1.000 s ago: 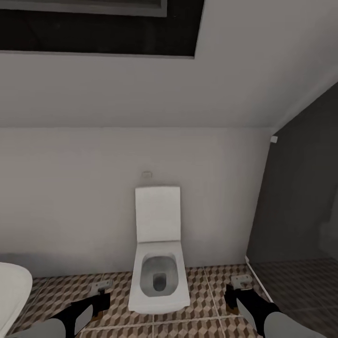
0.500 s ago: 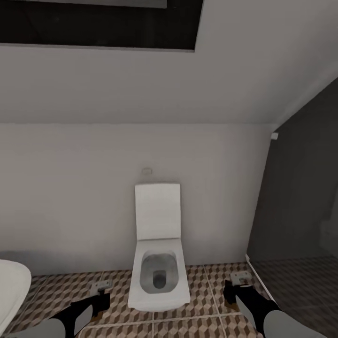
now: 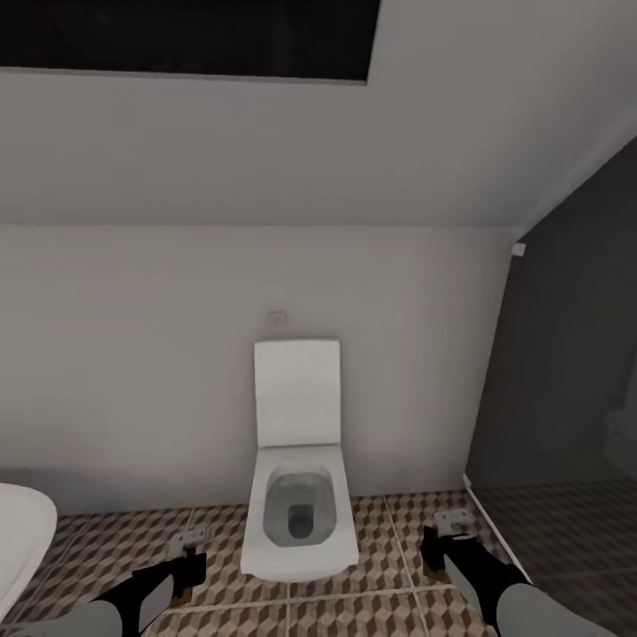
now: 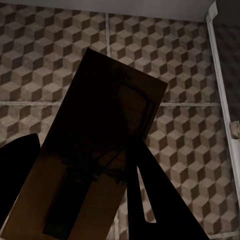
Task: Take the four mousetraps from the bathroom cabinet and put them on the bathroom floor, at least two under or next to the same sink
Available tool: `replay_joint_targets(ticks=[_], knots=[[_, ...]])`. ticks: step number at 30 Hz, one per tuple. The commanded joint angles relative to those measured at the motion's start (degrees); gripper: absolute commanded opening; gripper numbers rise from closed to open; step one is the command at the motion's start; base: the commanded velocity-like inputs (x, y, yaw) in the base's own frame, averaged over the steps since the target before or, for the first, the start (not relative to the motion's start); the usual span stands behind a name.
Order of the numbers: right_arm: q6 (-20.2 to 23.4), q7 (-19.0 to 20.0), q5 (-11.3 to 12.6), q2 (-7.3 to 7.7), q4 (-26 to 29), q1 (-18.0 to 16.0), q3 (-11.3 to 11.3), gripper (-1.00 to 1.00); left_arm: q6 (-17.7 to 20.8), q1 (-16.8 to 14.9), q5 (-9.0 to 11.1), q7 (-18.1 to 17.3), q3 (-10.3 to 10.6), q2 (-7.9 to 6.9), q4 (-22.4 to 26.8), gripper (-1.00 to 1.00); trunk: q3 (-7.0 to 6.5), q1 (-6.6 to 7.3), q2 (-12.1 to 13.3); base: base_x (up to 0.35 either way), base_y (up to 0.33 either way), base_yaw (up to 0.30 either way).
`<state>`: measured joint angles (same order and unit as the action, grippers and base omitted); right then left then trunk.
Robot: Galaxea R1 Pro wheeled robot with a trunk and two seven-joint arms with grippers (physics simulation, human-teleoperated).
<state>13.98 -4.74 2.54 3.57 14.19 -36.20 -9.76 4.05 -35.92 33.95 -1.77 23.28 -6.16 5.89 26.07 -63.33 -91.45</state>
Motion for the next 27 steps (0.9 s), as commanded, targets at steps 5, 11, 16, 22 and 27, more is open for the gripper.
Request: replay_joint_targets(ticks=[5, 11, 16, 22, 27], knots=[[0.0, -0.3, 0.3, 0.10, 0.1, 0.0, -0.4, -1.00, 0.3, 0.0, 0.4, -0.1, 0.4, -0.19, 0.0, -1.00, 0.97, -1.10, -2.1, 0.000, 0.000, 0.000], [0.0, -0.3, 0.3, 0.12, 0.1, 0.0, -0.5, -1.00, 0.3, 0.0, 0.4, -0.1, 0.4, -0.26, 0.0, -1.00, 2.04, -2.42, -4.5, 0.000, 0.000, 0.000], [0.1, -0.4, 0.2, 0.06, 0.1, 0.0, -0.5, -1.00, 0.3, 0.0, 0.4, -0.1, 0.4, -0.30, 0.0, -1.00, 2.94, -3.52, -6.5, 0.000, 0.000, 0.000], [0.1, -0.4, 0.2, 0.06, 0.1, 0.0, -0.5, -1.00, 0.3, 0.0, 0.4, -0.1, 0.4, -0.33, 0.0, -1.00, 4.02, -4.83, -8.9, 0.000, 0.000, 0.000], [0.0, -0.4, 0.2, 0.09, 0.1, 0.0, -0.5, -1.00, 0.3, 0.0, 0.4, -0.1, 0.4, -0.35, 0.0, -1.00, 4.92, -5.93, -10.9, 0.000, 0.000, 0.000]])
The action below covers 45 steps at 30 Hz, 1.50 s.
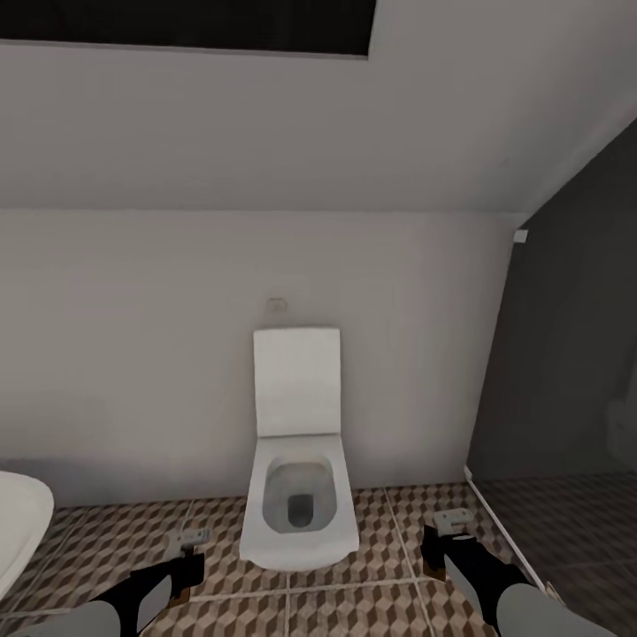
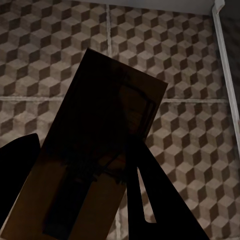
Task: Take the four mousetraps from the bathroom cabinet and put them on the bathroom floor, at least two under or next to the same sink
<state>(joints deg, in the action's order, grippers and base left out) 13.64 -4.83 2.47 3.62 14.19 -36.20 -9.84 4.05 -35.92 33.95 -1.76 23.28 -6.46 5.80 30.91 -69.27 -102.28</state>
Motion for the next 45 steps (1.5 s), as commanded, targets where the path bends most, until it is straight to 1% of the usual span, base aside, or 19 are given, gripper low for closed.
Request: replay_joint_targets(ticks=[1, 45], knots=[[0.4, -0.3, 0.3, 0.02, 0.1, 0.0, -0.4, -1.00, 0.3, 0.0, 0.4, -0.1, 0.4, -0.04, 0.1, -1.00, 0.25, -0.22, -0.4, 0.000, 0.000, 0.000], [0.2, -0.3, 0.3, 0.06, 0.1, 0.0, -0.4, -1.00, -0.1, 0.0, 0.4, 0.0, 0.4, -0.10, 0.0, -1.00, 8.15, -9.88, -18.1, 0.000, 0.000, 0.000]])
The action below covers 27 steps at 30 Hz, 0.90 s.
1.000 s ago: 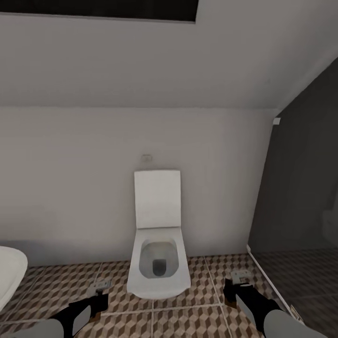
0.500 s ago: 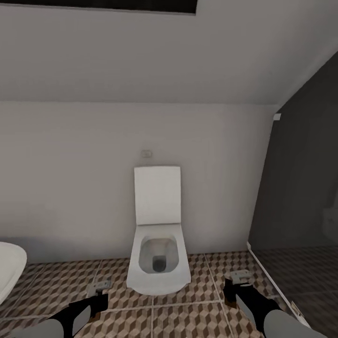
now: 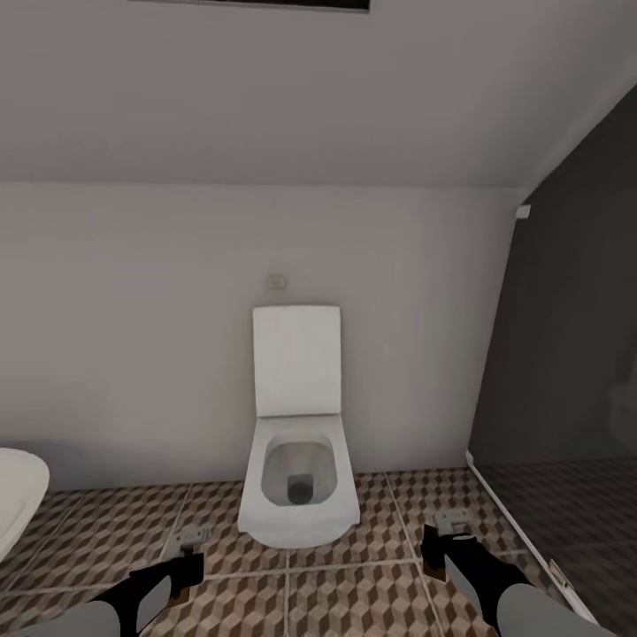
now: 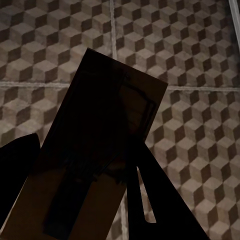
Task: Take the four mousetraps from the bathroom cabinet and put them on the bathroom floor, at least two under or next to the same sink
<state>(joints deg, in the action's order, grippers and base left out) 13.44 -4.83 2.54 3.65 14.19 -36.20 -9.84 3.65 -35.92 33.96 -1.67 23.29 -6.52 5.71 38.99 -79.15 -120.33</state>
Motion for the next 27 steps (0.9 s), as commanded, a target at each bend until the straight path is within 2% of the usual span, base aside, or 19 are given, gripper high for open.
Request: replay_joint_targets(ticks=[1, 27], knots=[[0.4, -0.3, 0.3, 0.04, 0.1, 0.0, -0.4, -1.00, 0.2, 0.0, 0.4, -0.1, 0.4, -0.03, 0.1, -1.00, 0.25, -0.22, -0.4, 0.000, 0.000, 0.000], [0.3, -0.3, 0.2, 0.05, 0.1, 0.0, -0.4, -1.00, 0.2, 0.0, 0.4, -0.1, 0.4, -0.01, 0.1, -1.00, 4.91, -5.93, -10.9, 0.000, 0.000, 0.000]])
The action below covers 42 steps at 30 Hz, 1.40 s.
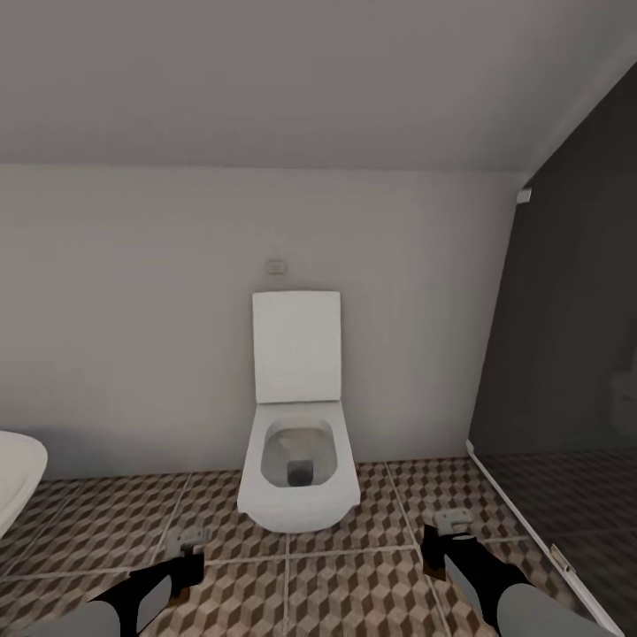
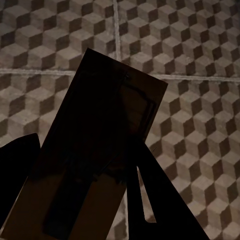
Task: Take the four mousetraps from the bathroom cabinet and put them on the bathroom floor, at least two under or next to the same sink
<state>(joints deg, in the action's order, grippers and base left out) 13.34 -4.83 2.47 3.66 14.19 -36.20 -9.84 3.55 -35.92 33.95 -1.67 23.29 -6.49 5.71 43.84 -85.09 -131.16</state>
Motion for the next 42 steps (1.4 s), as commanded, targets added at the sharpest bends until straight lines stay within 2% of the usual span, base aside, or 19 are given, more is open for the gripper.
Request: replay_joint_targets(ticks=[1, 30, 42], knots=[[0.4, -0.3, 0.3, 0.03, 0.1, 0.0, -0.4, -1.00, 0.2, 0.0, 0.4, -0.1, 0.4, -0.03, 0.1, -1.00, 0.25, -0.21, -0.4, 0.000, 0.000, 0.000], [0.4, -0.4, 0.3, 0.03, 0.1, 0.0, -0.4, -1.00, 0.2, 0.0, 0.4, -0.1, 0.4, -0.10, 0.1, -1.00, 5.45, -6.58, -12.1, 0.000, 0.000, 0.000], [0.4, -0.3, 0.3, 0.03, 0.1, 0.0, -0.4, -1.00, 0.2, 0.0, 0.4, -0.1, 0.4, -0.10, 0.1, -1.00, 8.11, -6.90, -12.2, 0.000, 0.000, 0.000]])
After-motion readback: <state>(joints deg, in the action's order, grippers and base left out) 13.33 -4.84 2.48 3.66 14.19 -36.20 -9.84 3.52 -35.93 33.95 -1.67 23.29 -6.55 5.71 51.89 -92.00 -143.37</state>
